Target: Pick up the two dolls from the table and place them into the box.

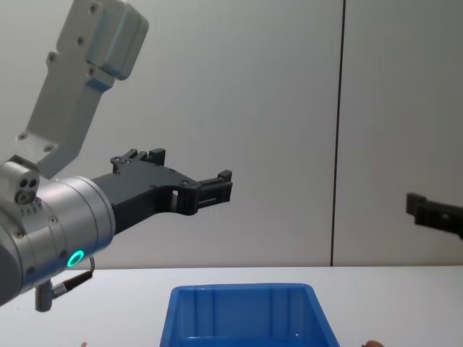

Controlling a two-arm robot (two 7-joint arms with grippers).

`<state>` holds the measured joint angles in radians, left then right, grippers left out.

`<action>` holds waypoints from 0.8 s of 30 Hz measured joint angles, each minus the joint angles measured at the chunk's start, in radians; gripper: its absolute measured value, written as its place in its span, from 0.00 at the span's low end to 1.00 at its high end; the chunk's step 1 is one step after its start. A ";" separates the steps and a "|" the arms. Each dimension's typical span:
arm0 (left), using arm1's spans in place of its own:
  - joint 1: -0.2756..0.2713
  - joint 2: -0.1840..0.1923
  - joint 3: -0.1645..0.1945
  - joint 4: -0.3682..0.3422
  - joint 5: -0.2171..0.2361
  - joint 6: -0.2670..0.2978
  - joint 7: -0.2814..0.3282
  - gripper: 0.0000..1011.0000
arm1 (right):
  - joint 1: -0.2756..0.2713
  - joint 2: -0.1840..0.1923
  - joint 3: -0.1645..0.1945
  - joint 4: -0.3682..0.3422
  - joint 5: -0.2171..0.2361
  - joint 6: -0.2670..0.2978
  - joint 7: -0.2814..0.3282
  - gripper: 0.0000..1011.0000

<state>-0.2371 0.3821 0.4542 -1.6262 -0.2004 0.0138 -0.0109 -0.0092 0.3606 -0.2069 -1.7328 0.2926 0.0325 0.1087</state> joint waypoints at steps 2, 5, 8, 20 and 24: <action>0.000 0.000 0.000 0.000 0.000 0.000 0.000 0.99 | 0.000 0.006 0.004 0.008 0.001 0.002 0.008 0.99; 0.000 0.000 0.000 0.000 0.000 0.000 0.000 0.99 | 0.001 0.020 0.014 0.026 0.002 0.006 0.030 0.99; 0.000 0.000 0.000 0.000 0.000 0.000 0.000 0.99 | 0.003 0.034 0.023 0.046 0.002 0.012 0.054 0.99; 0.000 0.000 0.000 0.000 0.000 0.000 0.000 0.99 | 0.010 0.083 0.054 0.130 0.009 0.069 0.147 0.99; 0.000 0.000 0.000 0.000 0.000 0.000 0.000 0.99 | 0.013 0.094 0.062 0.155 0.015 0.092 0.178 0.99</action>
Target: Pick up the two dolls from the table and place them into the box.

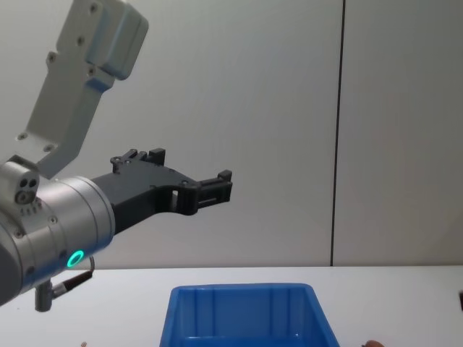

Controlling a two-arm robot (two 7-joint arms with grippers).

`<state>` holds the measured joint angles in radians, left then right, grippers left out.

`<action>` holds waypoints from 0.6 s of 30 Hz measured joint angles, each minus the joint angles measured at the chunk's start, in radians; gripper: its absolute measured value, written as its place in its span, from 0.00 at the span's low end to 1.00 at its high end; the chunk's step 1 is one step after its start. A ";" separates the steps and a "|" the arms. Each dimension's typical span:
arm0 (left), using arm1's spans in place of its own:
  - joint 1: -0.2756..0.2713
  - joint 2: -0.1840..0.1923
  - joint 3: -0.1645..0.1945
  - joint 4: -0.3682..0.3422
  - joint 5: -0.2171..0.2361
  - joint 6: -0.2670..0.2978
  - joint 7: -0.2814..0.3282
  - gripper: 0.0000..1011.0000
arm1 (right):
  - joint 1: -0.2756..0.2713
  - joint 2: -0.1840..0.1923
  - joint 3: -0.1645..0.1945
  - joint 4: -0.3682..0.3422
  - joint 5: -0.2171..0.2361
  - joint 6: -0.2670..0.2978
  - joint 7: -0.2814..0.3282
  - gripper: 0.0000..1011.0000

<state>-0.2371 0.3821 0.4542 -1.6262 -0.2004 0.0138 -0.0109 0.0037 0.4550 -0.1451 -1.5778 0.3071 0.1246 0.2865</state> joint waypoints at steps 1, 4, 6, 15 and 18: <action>0.000 0.000 0.000 0.000 0.000 0.000 0.000 0.99 | 0.000 0.003 0.002 0.006 0.002 0.006 0.007 0.99; 0.000 0.000 0.000 0.000 0.000 0.000 0.000 0.99 | 0.002 0.011 0.006 0.026 0.007 0.025 0.028 0.99; 0.000 0.000 0.000 0.000 0.000 0.000 0.000 0.99 | 0.004 0.015 0.008 0.040 0.011 0.037 0.045 0.99; 0.000 0.000 0.000 0.000 0.000 0.000 0.000 0.99 | 0.009 0.024 0.011 0.087 0.023 0.079 0.093 0.99; 0.000 0.000 0.000 0.000 0.000 0.000 0.000 0.99 | 0.011 0.026 0.011 0.099 0.027 0.091 0.106 0.99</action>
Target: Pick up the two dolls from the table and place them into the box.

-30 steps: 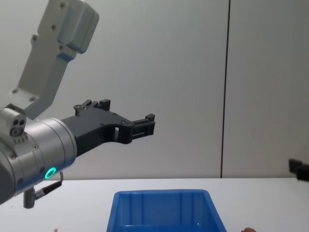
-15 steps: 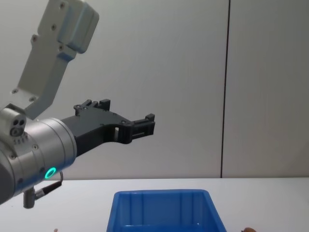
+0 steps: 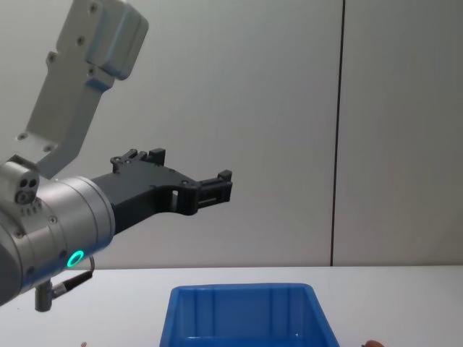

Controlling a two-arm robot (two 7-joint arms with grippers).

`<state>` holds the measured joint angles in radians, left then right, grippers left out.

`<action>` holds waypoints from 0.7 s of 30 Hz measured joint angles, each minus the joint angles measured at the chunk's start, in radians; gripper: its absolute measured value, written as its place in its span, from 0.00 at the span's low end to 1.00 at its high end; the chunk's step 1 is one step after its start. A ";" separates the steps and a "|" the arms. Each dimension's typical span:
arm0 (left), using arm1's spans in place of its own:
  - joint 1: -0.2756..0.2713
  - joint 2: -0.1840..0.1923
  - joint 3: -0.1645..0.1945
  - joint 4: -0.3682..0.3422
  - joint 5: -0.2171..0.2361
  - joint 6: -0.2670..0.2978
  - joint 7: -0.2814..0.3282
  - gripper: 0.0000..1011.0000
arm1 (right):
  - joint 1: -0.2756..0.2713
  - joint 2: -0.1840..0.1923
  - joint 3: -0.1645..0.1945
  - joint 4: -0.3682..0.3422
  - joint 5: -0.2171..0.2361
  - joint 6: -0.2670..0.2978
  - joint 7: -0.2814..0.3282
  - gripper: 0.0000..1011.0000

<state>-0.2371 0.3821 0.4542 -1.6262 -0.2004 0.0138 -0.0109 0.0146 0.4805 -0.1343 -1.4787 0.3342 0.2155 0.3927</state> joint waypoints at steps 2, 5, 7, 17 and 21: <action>0.000 0.000 0.000 0.000 0.000 0.000 0.000 0.99 | 0.001 0.000 -0.001 0.007 0.003 0.007 0.008 0.99; 0.000 0.000 0.000 0.000 0.000 0.000 0.000 0.99 | 0.003 0.000 -0.003 0.016 0.008 0.016 0.019 0.99; 0.000 0.000 0.000 0.000 0.000 0.000 0.000 0.99 | 0.004 -0.001 -0.005 0.022 0.011 0.021 0.024 0.99; 0.000 0.000 0.000 0.000 0.000 0.000 0.000 0.99 | 0.014 -0.012 -0.015 0.045 0.022 0.038 0.030 0.99; 0.000 0.000 0.000 0.000 0.000 0.000 0.000 0.99 | 0.020 -0.018 -0.020 0.057 0.022 0.043 0.027 0.99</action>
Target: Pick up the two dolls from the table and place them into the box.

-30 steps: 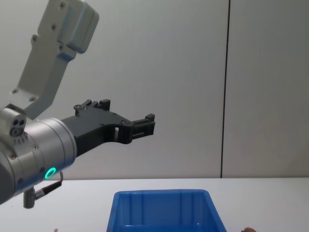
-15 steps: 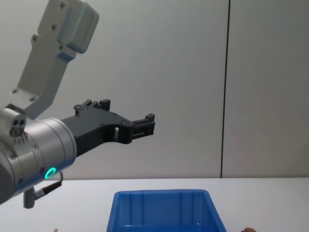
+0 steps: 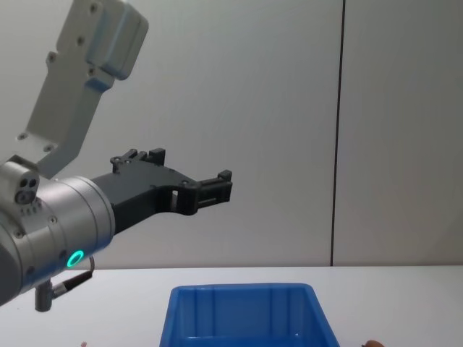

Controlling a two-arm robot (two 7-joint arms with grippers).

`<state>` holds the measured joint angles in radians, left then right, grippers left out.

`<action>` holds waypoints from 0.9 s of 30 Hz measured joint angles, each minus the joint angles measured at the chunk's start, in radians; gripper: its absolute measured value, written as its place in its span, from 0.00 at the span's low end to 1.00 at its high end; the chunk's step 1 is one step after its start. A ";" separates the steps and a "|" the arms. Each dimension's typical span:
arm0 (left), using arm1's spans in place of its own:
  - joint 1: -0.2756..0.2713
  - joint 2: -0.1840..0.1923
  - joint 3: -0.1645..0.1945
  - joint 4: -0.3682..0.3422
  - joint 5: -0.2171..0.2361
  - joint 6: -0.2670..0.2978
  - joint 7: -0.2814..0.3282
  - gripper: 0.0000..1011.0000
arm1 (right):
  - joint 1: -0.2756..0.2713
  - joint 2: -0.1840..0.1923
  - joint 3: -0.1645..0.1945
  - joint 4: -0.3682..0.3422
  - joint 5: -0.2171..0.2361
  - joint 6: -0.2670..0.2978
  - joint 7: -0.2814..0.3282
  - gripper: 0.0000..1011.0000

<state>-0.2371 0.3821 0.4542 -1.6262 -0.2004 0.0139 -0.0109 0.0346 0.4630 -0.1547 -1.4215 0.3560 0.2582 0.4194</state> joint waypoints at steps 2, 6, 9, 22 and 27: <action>0.000 0.000 0.000 0.000 0.000 0.000 0.000 0.99 | 0.002 -0.002 -0.002 0.004 0.000 0.001 -0.001 0.99; 0.000 0.000 0.000 0.000 0.000 0.000 0.000 0.99 | 0.007 -0.007 -0.006 0.013 -0.002 0.004 -0.006 0.91; 0.000 0.000 0.000 0.000 0.000 0.000 0.000 0.99 | 0.010 -0.011 -0.009 0.019 -0.003 0.004 -0.011 0.84; 0.000 0.000 0.000 0.000 0.000 0.000 0.000 0.99 | 0.015 -0.023 -0.019 0.033 -0.001 -0.009 -0.029 0.45; 0.000 0.000 0.000 0.000 0.000 0.000 0.000 0.99 | 0.015 -0.026 -0.022 0.028 0.000 -0.020 -0.032 0.37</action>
<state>-0.2371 0.3821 0.4542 -1.6262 -0.2004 0.0138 -0.0109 0.0498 0.4372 -0.1769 -1.3933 0.3559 0.2379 0.3873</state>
